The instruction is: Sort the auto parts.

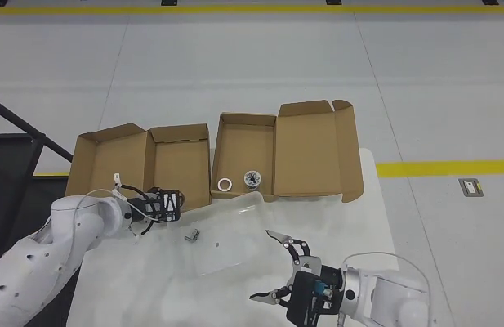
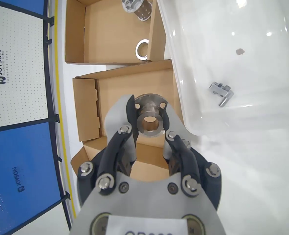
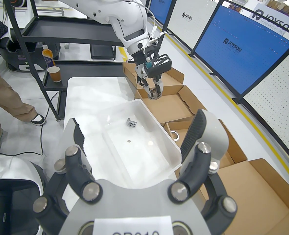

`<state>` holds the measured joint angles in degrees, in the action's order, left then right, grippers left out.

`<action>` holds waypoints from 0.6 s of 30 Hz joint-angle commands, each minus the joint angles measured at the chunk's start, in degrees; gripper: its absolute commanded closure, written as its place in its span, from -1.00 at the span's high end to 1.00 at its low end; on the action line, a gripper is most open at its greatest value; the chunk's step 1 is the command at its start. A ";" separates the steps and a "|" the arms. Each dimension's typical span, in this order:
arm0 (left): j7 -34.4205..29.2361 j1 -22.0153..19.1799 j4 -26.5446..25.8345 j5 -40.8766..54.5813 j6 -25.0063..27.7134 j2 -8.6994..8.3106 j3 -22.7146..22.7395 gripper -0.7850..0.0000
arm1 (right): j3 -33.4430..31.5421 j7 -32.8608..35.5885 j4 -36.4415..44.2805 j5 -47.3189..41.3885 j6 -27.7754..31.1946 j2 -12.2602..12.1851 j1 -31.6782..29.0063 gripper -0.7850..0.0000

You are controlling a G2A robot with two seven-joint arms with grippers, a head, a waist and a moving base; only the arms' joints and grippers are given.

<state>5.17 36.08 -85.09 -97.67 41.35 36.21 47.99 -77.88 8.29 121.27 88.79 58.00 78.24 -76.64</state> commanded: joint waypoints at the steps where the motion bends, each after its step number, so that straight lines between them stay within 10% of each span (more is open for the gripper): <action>1: -0.30 0.79 0.78 1.51 -0.99 0.21 0.04 -1.00 | 0.00 0.00 0.00 0.01 0.00 0.00 -0.01 1.00; 18: -3.20 -9.97 28.03 8.93 -14.20 12.03 -10.61 -1.00 | 0.00 0.00 0.00 0.01 0.00 0.00 -0.01 1.00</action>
<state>1.92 26.94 -59.55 -88.38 27.83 47.31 38.27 -77.88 8.29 121.27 88.79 58.00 78.24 -76.64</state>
